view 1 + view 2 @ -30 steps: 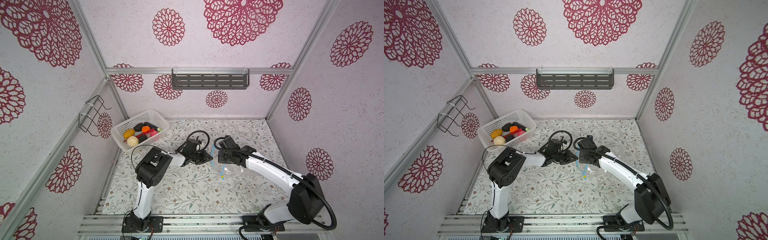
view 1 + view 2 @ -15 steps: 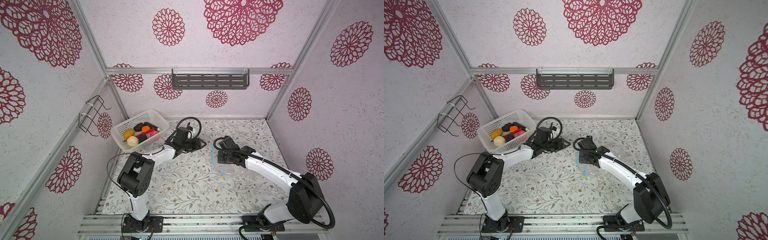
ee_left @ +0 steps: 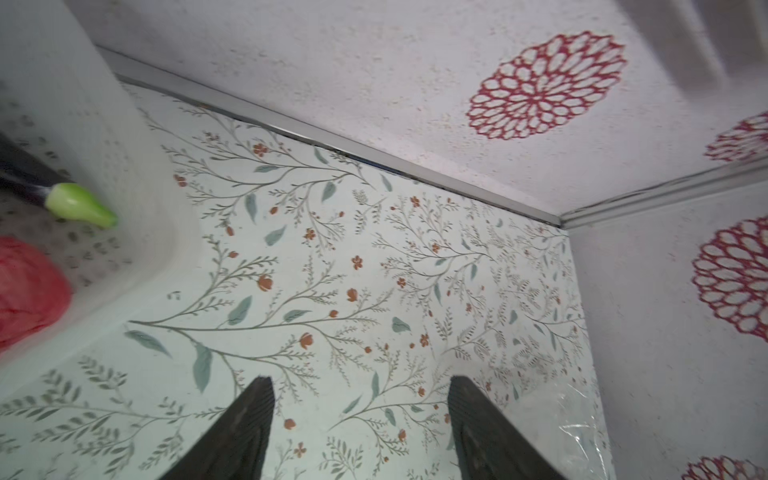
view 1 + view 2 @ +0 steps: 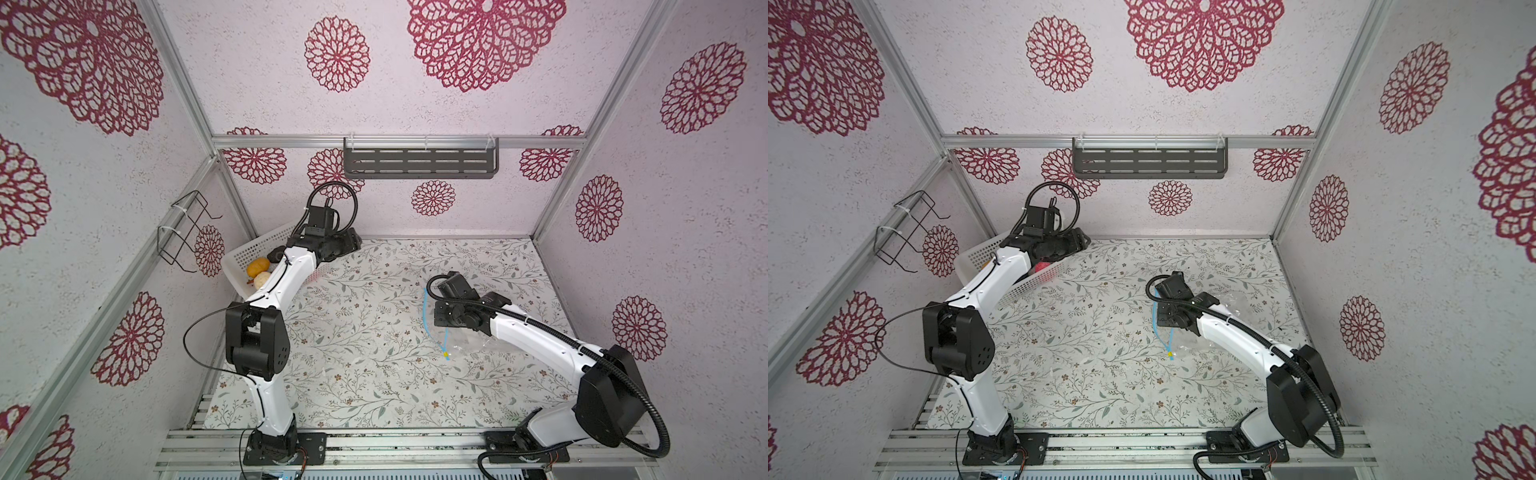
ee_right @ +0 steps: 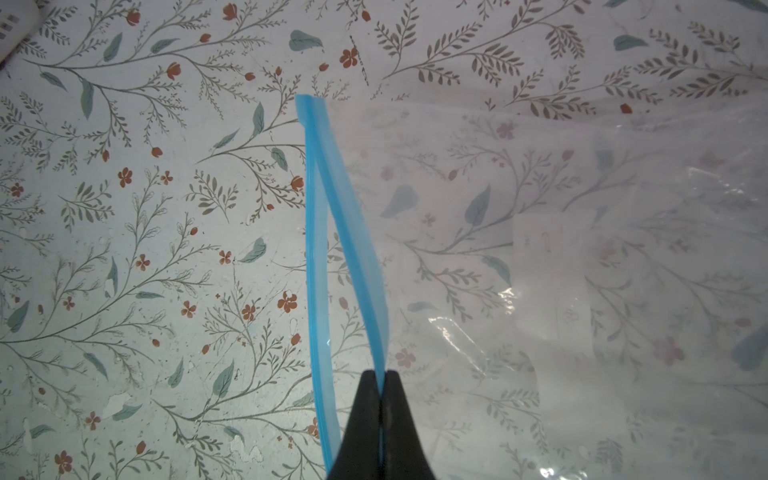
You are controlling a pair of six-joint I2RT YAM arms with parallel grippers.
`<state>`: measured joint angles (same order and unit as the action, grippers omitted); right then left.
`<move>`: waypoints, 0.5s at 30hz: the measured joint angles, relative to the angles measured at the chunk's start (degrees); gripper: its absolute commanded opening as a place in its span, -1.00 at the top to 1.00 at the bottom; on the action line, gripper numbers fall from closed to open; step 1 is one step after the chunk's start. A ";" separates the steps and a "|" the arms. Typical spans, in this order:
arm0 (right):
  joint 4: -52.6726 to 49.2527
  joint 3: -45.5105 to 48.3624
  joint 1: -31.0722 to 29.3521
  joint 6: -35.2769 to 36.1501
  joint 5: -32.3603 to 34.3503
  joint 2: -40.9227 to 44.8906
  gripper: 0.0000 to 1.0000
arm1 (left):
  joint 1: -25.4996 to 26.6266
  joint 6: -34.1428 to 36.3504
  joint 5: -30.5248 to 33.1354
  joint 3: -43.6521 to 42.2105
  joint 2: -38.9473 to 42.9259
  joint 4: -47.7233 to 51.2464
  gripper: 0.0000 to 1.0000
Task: Place the food in the zip-top bag and seal the zipper
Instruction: 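Release the zipper lip with the left gripper and move it toward the basket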
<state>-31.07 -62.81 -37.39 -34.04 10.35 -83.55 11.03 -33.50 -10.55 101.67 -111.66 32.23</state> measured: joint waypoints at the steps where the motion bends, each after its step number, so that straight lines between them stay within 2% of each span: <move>1: 0.07 0.00 0.00 -0.02 -0.04 0.00 1.00 | -0.68 0.28 0.85 1.95 -1.97 1.25 -0.48; 8: 0.22 0.00 0.00 -0.02 -0.15 0.00 1.00 | -3.61 2.19 3.30 9.73 -12.61 7.85 -0.49; 15: 0.24 0.00 0.00 -0.02 -0.24 0.00 1.00 | -4.59 4.57 2.23 16.00 -17.44 9.86 -0.49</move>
<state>-30.83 -62.81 -37.39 -34.06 10.11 -83.55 6.44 -28.93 -8.32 117.67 -129.10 42.09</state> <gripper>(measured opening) 0.056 0.745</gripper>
